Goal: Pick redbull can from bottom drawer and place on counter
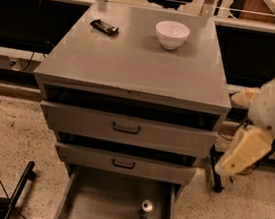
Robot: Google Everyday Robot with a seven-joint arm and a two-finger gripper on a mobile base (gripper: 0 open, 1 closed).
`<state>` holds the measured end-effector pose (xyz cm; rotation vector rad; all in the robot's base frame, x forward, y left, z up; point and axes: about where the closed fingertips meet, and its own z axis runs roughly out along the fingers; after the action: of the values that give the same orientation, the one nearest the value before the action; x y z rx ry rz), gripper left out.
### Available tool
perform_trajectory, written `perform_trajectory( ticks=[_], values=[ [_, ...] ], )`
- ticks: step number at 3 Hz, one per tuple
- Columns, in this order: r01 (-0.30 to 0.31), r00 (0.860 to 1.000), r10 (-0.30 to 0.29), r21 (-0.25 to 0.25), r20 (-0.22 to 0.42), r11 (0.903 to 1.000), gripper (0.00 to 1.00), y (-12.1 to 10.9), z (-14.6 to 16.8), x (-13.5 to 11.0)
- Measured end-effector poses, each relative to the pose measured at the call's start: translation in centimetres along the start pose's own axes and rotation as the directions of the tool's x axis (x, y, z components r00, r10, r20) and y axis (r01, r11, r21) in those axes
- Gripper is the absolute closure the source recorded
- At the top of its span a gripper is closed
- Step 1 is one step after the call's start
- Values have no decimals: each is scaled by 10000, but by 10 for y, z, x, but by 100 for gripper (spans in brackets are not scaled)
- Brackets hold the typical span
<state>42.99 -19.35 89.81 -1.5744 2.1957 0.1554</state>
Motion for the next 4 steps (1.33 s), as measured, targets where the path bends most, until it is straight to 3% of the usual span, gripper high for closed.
perform_trajectory(
  ticks=[1, 2, 3, 4],
  values=[
    [-608, 9961, 608, -18, 637, 9982, 0, 18, 14, 14],
    [-637, 9960, 636, -15, 633, 9980, 0, 18, 14, 14],
    [-790, 9922, 807, -213, 951, 9966, 0, 22, 50, 21],
    [-1124, 9555, 1400, -1181, 2597, 9866, 0, 78, 149, 35]
  ],
)
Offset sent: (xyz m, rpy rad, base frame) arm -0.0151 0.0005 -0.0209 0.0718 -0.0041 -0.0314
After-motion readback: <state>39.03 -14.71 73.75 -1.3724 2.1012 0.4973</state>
